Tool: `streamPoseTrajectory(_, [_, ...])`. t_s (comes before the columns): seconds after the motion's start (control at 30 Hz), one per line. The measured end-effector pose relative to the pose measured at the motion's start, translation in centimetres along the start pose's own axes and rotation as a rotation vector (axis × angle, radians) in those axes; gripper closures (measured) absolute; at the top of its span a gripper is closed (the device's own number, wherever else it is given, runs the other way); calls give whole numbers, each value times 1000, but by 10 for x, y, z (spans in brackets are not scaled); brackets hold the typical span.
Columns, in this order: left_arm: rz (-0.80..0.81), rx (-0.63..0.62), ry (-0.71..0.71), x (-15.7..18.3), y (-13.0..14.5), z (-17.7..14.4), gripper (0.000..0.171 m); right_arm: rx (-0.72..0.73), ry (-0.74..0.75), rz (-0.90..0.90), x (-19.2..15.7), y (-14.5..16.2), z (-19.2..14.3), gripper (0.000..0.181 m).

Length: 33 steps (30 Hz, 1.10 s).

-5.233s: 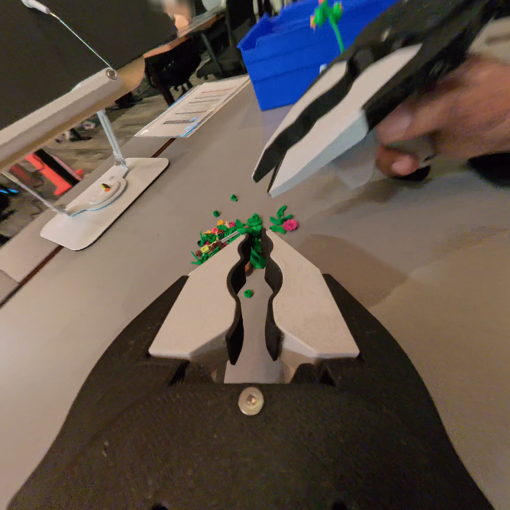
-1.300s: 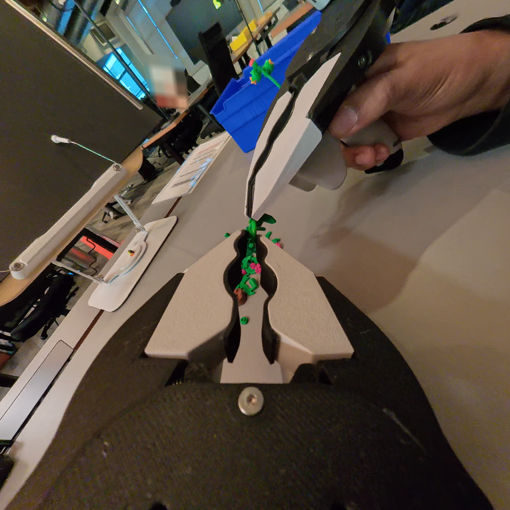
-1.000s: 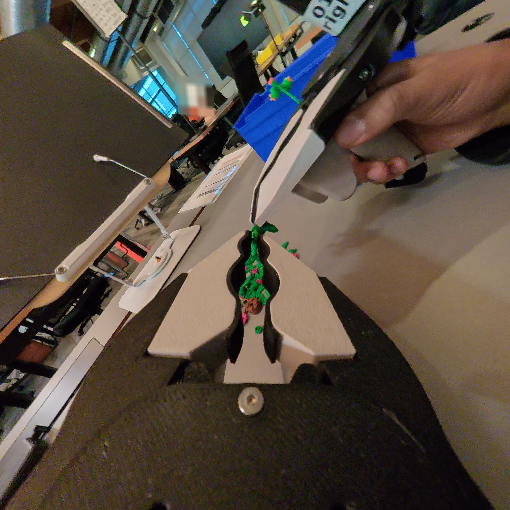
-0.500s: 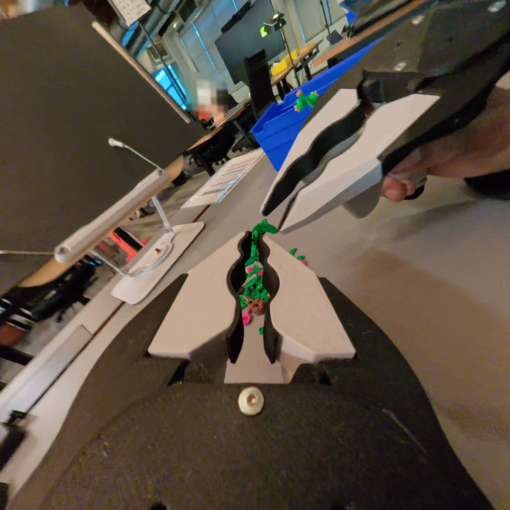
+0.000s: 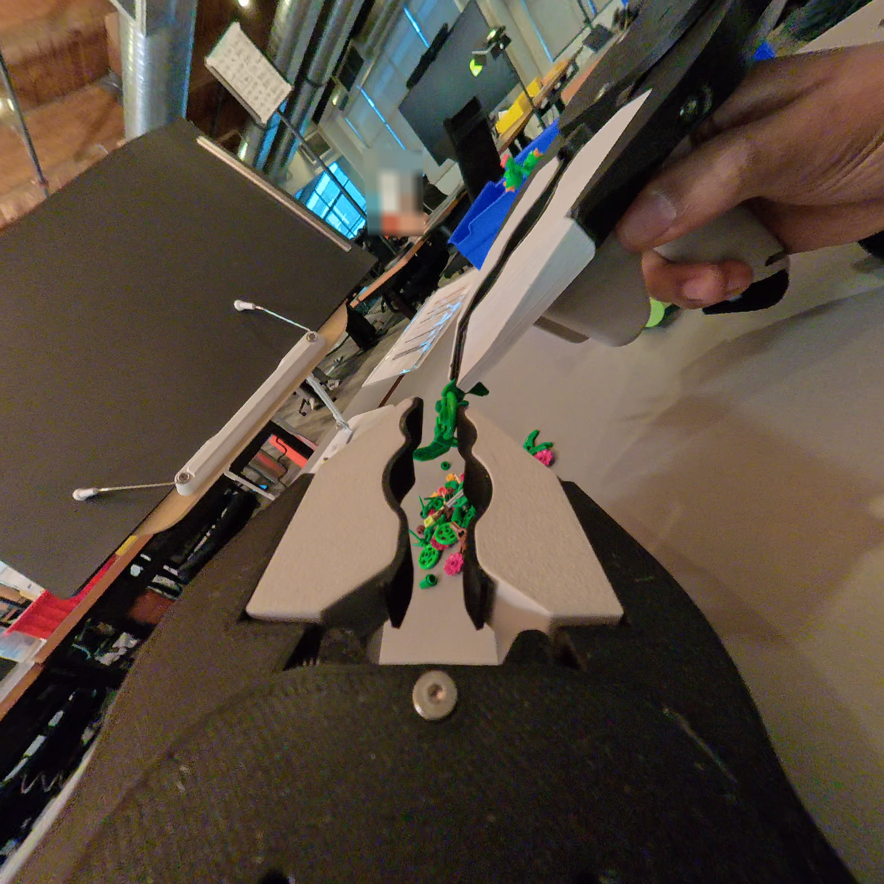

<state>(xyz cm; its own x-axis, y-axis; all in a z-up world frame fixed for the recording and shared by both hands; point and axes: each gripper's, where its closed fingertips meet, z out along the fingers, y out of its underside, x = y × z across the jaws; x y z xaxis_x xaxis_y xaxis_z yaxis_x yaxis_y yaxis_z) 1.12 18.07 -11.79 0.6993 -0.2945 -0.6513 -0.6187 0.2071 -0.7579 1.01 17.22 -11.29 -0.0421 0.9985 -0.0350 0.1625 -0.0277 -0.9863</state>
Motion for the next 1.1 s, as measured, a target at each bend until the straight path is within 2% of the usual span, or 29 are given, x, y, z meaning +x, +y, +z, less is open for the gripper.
streamPoseTrajectory(0.23, [3,-4,9,-1,-2,-1,168,41,-37,89,1,-5,-3,181])
streamPoseTrajectory(0.53, [2,-10,19,-1,-5,-2,168,70,-62,90,-2,-8,-3,176])
streamPoseTrajectory(0.73, [-11,-1,22,0,-3,-1,169,40,-37,58,-1,-5,-2,181])
streamPoseTrajectory(0.9, [74,25,-48,-3,-8,-3,165,44,-48,113,0,-5,-2,181])
streamPoseTrajectory(0.97, [79,23,-39,-1,-8,-3,170,52,-63,145,0,-6,-2,181])
streamPoseTrajectory(1.1, [64,20,-16,-2,-10,-4,171,66,-90,187,-2,-7,-3,181])
